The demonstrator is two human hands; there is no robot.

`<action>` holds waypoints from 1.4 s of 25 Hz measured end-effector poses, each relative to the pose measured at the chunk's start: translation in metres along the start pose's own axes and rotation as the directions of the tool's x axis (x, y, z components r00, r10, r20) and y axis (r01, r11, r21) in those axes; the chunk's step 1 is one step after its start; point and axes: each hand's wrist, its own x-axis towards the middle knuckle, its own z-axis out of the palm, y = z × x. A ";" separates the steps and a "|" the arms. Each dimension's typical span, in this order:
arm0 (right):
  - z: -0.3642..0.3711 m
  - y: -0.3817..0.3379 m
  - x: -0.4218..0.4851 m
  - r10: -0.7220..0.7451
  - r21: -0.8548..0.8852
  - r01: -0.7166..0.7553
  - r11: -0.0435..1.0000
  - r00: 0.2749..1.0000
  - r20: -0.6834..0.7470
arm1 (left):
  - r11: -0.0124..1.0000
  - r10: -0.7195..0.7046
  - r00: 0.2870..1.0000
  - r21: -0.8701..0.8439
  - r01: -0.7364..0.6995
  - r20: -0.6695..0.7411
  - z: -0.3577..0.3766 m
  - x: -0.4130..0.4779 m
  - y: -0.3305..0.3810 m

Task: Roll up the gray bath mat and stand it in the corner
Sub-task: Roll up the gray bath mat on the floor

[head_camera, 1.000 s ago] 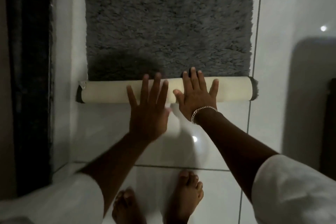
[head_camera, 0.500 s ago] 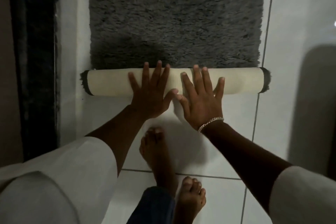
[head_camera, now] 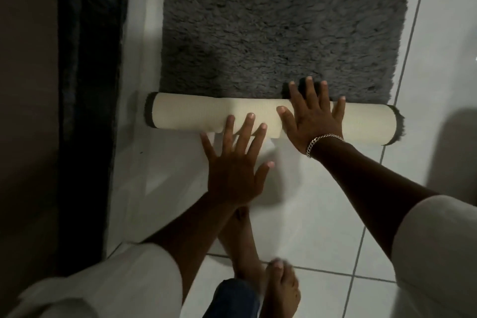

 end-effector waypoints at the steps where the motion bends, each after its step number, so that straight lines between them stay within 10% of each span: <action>1: -0.006 -0.003 -0.003 0.026 0.013 -0.025 1.000 0.999 -0.024 | 1.000 0.025 1.000 0.008 -0.025 0.009 -0.003 0.008 -0.008; 9: -0.025 -0.011 0.008 0.009 -0.026 -0.013 1.000 0.988 -0.154 | 0.998 0.055 0.998 -0.042 -0.053 0.034 -0.054 0.152 -0.038; 15: -0.052 -0.012 0.082 0.034 0.010 -0.033 0.999 0.992 -0.122 | 0.998 0.036 0.969 0.049 -0.025 -0.243 -0.070 0.149 -0.028; 29: -0.123 -0.015 0.115 -0.177 -0.067 0.176 0.982 0.984 -0.002 | 0.992 -0.117 0.993 -0.034 0.118 0.027 -0.113 0.271 -0.044; 35: -0.153 -0.015 0.211 -0.103 -0.048 0.112 0.993 0.982 0.159 | 0.999 0.038 0.961 0.013 -0.036 -0.273 -0.120 0.277 -0.043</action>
